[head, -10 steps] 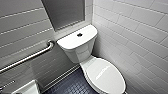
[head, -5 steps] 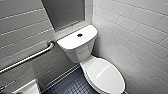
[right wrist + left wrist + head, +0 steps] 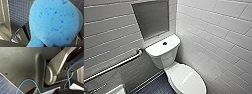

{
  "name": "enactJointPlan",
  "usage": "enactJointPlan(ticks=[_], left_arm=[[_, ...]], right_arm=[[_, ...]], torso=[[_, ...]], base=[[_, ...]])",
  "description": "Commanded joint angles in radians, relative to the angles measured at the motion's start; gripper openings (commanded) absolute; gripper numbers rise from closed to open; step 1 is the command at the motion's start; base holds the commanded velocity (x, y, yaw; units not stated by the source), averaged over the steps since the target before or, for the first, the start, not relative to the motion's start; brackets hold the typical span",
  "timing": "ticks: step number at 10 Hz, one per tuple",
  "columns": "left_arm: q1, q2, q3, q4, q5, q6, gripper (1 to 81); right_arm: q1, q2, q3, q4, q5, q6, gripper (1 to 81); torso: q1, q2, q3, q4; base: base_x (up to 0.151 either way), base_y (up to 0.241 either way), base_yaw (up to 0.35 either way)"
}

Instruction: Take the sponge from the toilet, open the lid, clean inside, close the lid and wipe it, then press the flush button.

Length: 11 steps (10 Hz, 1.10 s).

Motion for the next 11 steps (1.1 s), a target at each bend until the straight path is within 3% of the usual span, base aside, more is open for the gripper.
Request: enactJointPlan(ticks=[1,4,7,9,11], left_arm=[[0.022,0.005,-0.018,-0.012,0.071,-0.003,81.1],[0.024,0.045,-0.083,-0.021,0.071,-0.003,81.1],[0.022,0.107,-0.182,-0.038,0.071,-0.004,81.1],[0.024,0.142,-0.249,-0.052,0.071,-0.004,81.1],[0.019,0.168,-0.288,-0.066,0.071,-0.004,81.1]], right_arm=[[-0.092,0.106,-0.148,-0.153,-0.007,-0.001,1.0],[-0.123,0.197,-0.281,-0.219,0.052,-0.001,1.0],[-0.138,0.29,-0.405,-0.244,0.056,-0.003,1.0],[-0.149,0.359,-0.501,-0.256,0.055,-0.003,1.0],[-0.149,0.419,-0.579,-0.291,0.055,-0.001,1.0]], torso=[[-0.063,0.097,0.091,0.0],[-0.134,0.205,0.184,0.0],[-0.212,0.322,0.283,0.0],[-0.26,0.394,0.254,0.0],[-0.301,0.456,0.271,0.0]], base=[[0.0,0.0,0.0],[0.0,0.0,0.0],[0.0,0.0,0.0],[0.0,0.0,0.0],[0.0,0.0,0.0]])
